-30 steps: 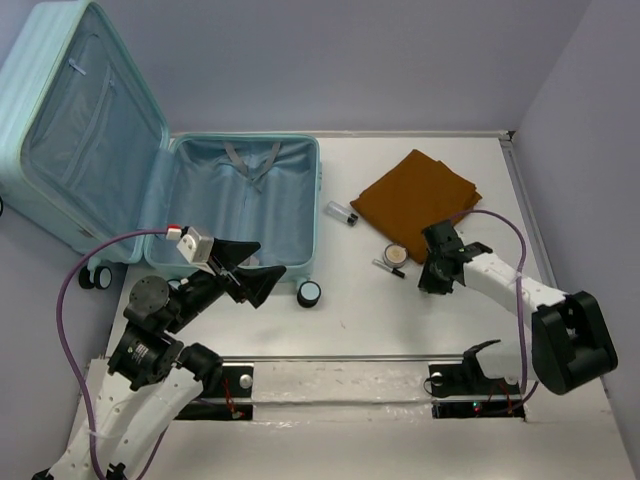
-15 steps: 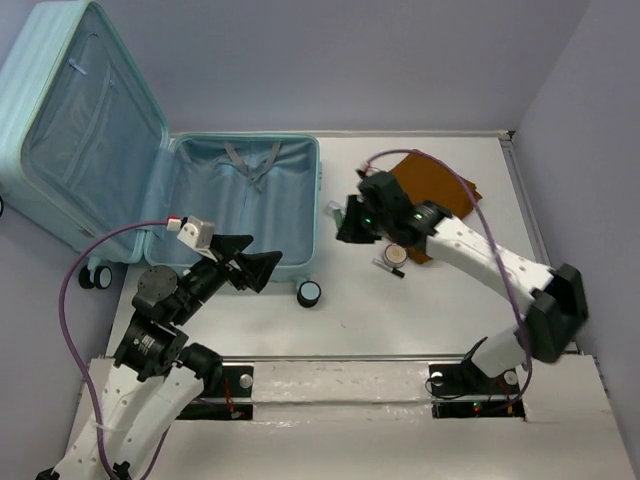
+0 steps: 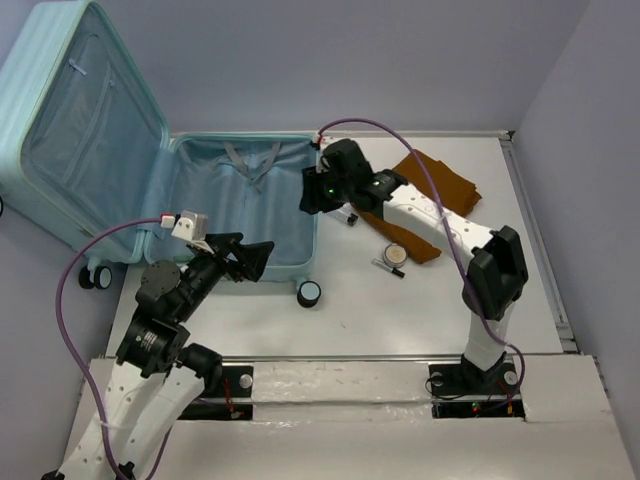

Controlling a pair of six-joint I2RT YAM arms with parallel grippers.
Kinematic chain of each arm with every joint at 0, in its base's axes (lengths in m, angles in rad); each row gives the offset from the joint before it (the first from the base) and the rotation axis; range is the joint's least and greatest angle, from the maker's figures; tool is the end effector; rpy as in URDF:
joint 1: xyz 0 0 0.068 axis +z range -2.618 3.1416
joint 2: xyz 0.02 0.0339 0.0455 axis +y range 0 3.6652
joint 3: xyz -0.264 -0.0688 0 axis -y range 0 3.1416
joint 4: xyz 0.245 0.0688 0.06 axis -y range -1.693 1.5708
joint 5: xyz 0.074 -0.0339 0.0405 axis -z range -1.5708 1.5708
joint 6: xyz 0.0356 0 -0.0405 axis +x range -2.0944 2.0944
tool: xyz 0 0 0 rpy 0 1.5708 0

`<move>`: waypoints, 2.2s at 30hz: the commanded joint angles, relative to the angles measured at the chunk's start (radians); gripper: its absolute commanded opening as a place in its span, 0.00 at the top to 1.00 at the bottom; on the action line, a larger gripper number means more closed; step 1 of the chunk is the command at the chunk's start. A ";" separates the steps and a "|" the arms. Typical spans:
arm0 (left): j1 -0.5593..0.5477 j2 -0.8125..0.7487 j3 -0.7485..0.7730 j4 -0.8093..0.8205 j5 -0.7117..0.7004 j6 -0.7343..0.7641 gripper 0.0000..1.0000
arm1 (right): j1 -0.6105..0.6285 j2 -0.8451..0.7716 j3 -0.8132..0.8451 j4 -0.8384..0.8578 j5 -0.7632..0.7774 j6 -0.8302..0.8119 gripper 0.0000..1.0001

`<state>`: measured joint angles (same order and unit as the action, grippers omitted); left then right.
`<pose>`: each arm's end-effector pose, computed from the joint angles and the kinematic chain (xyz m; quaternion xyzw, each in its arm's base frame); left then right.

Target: Pack the luggage

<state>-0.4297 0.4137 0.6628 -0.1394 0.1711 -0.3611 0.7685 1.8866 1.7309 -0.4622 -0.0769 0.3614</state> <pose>0.0969 -0.0511 0.3501 0.0864 0.6623 -0.3385 0.6629 0.3163 0.3096 0.3223 -0.1968 0.8661 0.2742 0.3688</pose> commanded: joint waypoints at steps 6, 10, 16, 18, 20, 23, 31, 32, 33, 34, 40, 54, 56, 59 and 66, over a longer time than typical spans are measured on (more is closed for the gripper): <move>0.031 0.036 0.037 0.041 0.011 -0.006 0.01 | -0.213 0.028 -0.114 0.042 0.060 -0.315 0.39; 0.051 0.040 0.035 0.046 0.024 -0.004 0.01 | -0.213 0.147 -0.047 0.037 0.046 -0.459 0.32; 0.066 0.045 0.034 0.047 0.033 -0.006 0.01 | -0.213 0.259 0.030 0.022 0.011 -0.493 0.28; 0.068 0.046 0.032 0.049 0.036 -0.004 0.01 | -0.213 0.288 0.041 0.017 0.014 -0.489 0.29; 0.068 0.048 0.032 0.052 0.042 -0.003 0.01 | -0.213 0.324 0.050 0.016 0.019 -0.480 0.32; 0.069 0.048 0.032 0.054 0.044 -0.002 0.01 | -0.213 0.347 0.041 0.016 -0.004 -0.449 0.47; 0.077 0.050 0.029 0.060 0.051 -0.004 0.01 | -0.213 0.189 -0.043 0.059 0.052 -0.375 0.85; 0.078 0.048 0.029 0.060 0.053 -0.004 0.01 | -0.213 0.160 -0.053 0.066 0.034 -0.365 0.85; 0.080 0.046 0.029 0.061 0.053 -0.004 0.01 | -0.213 0.134 -0.059 0.071 0.022 -0.363 0.85; 0.082 0.045 0.029 0.061 0.054 -0.003 0.01 | -0.213 0.082 -0.073 0.069 0.019 -0.328 0.85; 0.085 0.043 0.026 0.061 0.064 -0.002 0.01 | -0.170 -0.101 -0.097 0.079 -0.053 -0.221 0.89; 0.095 0.043 0.027 0.043 0.073 0.010 0.01 | -0.035 -0.112 -0.145 0.055 0.158 -0.110 0.20; 0.089 0.043 0.031 0.049 0.073 0.007 0.01 | -0.067 -0.196 -0.284 0.069 0.231 -0.089 0.28; 0.083 0.045 0.031 0.055 0.080 0.007 0.01 | -0.126 -0.311 -0.502 0.066 0.308 -0.044 0.35; 0.086 0.056 0.031 0.060 0.084 0.005 0.01 | -0.208 -0.379 -0.761 0.068 0.356 0.088 0.05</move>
<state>-0.3408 0.4580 0.6628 -0.1314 0.2356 -0.3645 0.5682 1.5051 1.0454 -0.4301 0.2283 0.3557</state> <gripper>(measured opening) 0.989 0.915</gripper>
